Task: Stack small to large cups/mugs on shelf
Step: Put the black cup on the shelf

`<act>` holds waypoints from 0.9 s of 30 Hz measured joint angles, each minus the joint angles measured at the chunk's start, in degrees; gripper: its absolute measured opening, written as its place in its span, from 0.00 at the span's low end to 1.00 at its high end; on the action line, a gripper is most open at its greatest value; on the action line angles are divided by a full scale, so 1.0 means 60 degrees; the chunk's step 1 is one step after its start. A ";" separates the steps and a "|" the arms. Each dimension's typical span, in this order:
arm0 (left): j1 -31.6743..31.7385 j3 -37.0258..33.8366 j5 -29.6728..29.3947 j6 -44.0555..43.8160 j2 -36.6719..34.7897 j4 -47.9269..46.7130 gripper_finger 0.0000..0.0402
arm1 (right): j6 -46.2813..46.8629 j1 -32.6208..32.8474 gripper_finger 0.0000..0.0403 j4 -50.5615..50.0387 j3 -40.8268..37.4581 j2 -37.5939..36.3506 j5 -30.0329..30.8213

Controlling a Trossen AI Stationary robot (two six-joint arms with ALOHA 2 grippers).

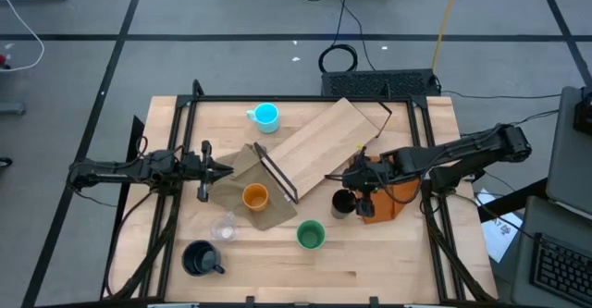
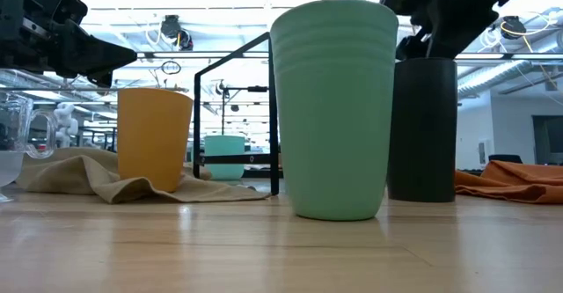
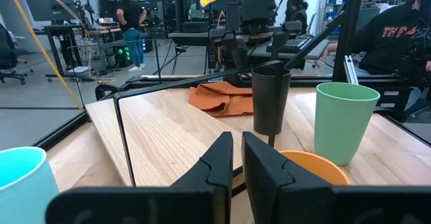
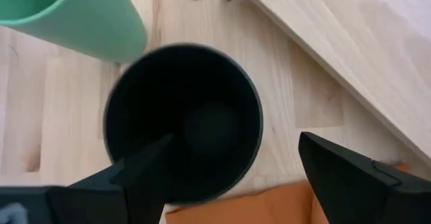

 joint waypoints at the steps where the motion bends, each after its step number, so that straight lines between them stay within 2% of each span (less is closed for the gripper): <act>1: 0.0001 0.0000 0.0000 0.0004 0.0000 0.0000 0.09 | -0.0004 0.0000 0.74 0.0088 -0.0016 -0.0004 0.0004; 13: 0.0001 0.0000 0.0000 -0.0007 0.0000 -0.0004 0.09 | -0.0073 -0.0004 0.74 0.0304 -0.0038 -0.0007 0.0025; 27: 0.0000 0.0000 0.0000 -0.0020 0.0000 -0.0004 0.09 | -0.0165 -0.0004 0.64 0.0551 -0.0038 -0.0007 0.0025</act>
